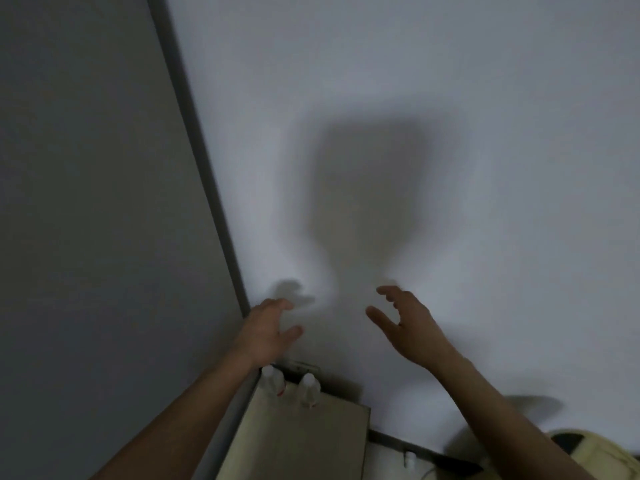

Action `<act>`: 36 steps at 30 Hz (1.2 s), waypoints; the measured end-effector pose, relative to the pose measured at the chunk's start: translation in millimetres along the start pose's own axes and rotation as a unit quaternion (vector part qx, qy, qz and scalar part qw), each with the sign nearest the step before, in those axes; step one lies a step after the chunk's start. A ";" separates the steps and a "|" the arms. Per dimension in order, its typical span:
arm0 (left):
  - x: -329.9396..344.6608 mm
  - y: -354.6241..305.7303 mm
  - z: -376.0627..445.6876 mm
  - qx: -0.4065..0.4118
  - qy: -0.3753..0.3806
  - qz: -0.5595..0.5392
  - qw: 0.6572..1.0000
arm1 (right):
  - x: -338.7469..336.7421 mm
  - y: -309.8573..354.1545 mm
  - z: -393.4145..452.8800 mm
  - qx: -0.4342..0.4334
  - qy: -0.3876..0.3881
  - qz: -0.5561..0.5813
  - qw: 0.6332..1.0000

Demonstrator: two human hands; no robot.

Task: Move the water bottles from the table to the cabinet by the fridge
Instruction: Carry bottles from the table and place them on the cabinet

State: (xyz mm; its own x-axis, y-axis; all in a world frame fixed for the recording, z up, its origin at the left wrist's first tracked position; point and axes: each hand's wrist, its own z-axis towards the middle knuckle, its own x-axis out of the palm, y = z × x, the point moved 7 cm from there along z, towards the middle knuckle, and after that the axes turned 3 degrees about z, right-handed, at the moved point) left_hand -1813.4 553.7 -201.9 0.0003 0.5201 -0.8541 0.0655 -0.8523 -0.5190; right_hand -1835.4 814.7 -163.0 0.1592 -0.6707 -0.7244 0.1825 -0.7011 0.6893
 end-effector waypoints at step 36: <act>159.9 -388.5 -354.4 0.609 0.277 0.038 0.742 | -100.9 -2.0 -655.1 0.498 -0.407 -0.120 0.756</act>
State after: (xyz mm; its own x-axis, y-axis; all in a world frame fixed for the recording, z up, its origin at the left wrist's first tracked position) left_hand -1485.1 987.8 -124.7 0.3895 0.1226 -0.9128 -0.9068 -0.1224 -0.4034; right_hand -1216.2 1042.4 -98.3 -0.4853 -0.1375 -0.8635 -0.7752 -0.3891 0.4977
